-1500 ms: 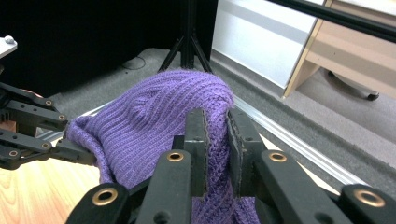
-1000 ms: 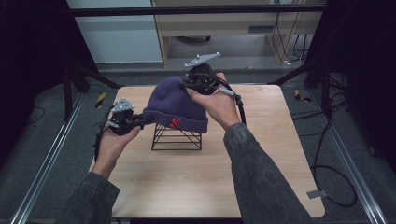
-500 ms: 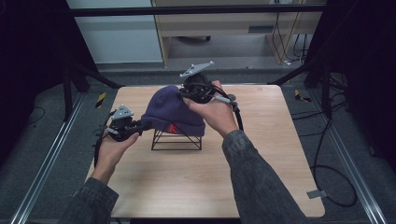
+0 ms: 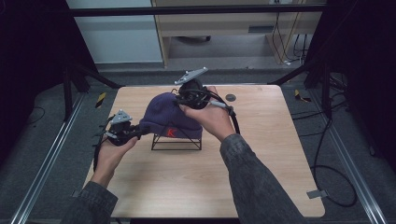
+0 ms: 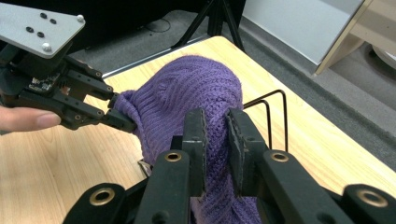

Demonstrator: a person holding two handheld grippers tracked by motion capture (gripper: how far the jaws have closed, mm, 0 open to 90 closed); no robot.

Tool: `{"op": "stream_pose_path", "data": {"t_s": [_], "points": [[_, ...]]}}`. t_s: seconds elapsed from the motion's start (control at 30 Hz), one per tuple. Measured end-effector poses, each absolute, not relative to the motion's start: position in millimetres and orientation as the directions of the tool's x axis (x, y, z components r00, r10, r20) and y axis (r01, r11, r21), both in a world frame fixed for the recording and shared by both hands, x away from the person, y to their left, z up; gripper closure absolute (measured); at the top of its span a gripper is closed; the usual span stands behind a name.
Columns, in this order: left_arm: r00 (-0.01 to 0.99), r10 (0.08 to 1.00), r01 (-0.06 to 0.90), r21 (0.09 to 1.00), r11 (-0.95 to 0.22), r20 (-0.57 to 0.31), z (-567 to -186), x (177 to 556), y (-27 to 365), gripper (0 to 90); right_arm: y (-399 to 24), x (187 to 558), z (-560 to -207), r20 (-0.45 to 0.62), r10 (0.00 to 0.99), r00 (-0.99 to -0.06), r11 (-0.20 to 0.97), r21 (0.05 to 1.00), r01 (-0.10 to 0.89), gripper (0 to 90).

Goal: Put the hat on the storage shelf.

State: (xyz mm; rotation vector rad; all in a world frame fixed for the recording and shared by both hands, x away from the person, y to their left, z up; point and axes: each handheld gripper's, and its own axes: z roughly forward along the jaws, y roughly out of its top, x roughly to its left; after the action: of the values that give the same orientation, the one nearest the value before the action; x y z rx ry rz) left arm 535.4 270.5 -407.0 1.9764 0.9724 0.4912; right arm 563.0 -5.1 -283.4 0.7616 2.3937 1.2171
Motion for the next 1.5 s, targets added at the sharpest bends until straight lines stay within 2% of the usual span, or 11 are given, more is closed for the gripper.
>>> {"op": "stream_pose_path", "data": {"t_s": [1.37,1.5], "points": [[0.609,0.792,0.498,0.801,-0.333,-0.049,-444,533,285,72.1,14,565,-313,-0.04,0.584,-0.811,0.529,0.776,0.343,77.7],[0.612,0.79,0.5,0.788,-0.359,-0.028,-448,531,284,71.5,17,563,-317,-0.036,0.582,-0.812,0.527,0.777,0.344,77.6]]}}
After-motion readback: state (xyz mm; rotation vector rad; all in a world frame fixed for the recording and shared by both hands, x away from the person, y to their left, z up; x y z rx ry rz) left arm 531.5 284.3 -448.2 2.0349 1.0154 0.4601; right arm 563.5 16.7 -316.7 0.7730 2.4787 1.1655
